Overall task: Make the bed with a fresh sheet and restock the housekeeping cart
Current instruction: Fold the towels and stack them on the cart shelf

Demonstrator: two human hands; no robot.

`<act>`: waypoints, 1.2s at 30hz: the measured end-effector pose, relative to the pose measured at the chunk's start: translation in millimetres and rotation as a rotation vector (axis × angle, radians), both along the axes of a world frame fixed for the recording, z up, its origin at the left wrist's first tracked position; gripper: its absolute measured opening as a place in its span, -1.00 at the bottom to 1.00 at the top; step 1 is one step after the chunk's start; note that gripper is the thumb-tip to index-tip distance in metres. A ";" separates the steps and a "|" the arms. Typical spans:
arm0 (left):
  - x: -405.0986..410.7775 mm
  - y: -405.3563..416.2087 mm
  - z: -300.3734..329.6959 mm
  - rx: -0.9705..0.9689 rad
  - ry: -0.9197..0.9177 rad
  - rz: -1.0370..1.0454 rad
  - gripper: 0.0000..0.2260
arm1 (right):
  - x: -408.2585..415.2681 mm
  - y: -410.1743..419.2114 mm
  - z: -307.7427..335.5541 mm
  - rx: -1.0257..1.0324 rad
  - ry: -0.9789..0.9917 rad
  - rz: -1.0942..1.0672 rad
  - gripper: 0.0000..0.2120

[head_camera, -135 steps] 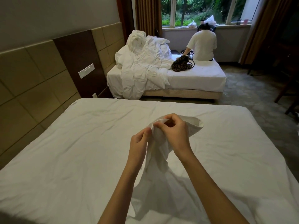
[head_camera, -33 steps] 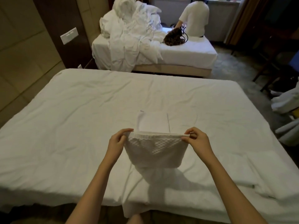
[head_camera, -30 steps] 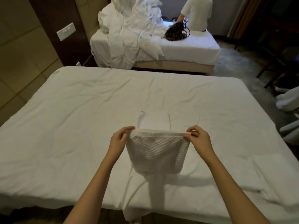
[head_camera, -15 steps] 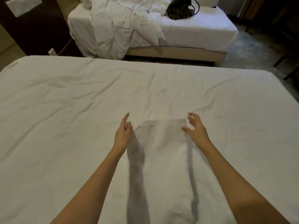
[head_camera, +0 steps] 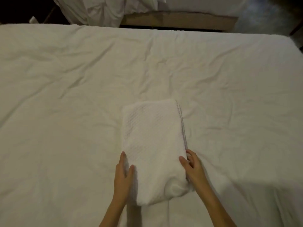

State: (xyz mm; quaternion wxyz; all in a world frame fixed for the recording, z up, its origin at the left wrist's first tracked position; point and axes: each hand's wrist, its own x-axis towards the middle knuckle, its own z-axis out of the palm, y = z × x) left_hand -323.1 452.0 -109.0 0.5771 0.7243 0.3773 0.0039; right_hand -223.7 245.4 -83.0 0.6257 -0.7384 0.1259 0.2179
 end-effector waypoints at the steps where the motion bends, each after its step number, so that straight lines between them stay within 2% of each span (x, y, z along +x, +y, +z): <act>1: -16.0 -7.5 0.3 0.006 0.015 0.012 -0.47 | -13.4 -5.0 -0.2 0.000 0.010 -0.020 -0.71; 3: -43.3 -21.6 0.2 0.021 0.035 0.032 -0.46 | -36.8 -13.4 -0.8 0.008 0.026 0.018 -0.66; 7: -71.8 -35.3 -1.9 0.051 0.009 0.081 -0.47 | -65.6 -36.6 -5.0 -0.028 0.003 0.171 -0.44; 11: -83.8 -39.8 -9.7 0.131 -0.027 0.062 -0.41 | -81.4 -61.3 -6.7 -0.021 0.010 0.120 -0.45; 17: -106.1 -51.1 -3.6 0.015 -0.082 0.194 -0.56 | -109.0 -69.0 -5.8 -0.028 -0.094 0.082 -0.41; 20: -105.2 -41.4 19.6 0.087 -0.149 0.208 -0.60 | -104.0 -70.4 12.6 0.009 -0.148 0.070 -0.43; 23: -85.6 -31.1 47.3 0.087 -0.248 0.171 -0.66 | -90.7 -65.3 36.1 0.039 -0.145 0.029 -0.41; 25: -63.9 -24.2 60.5 0.032 -0.285 0.194 -0.77 | -73.5 -58.1 52.5 0.068 -0.159 -0.007 -0.37; 29: -6.6 -2.6 79.2 -0.061 -0.276 0.314 -0.93 | -24.9 -38.3 83.0 0.040 -0.257 -0.013 -0.58; 32: 41.4 16.7 93.0 -0.056 -0.269 0.305 -0.86 | 21.4 -15.8 92.0 0.061 -0.305 -0.029 -0.69; 36: 108.3 40.4 85.4 0.010 -0.271 0.169 -0.83 | 84.7 12.2 75.4 0.039 -0.302 0.021 -0.57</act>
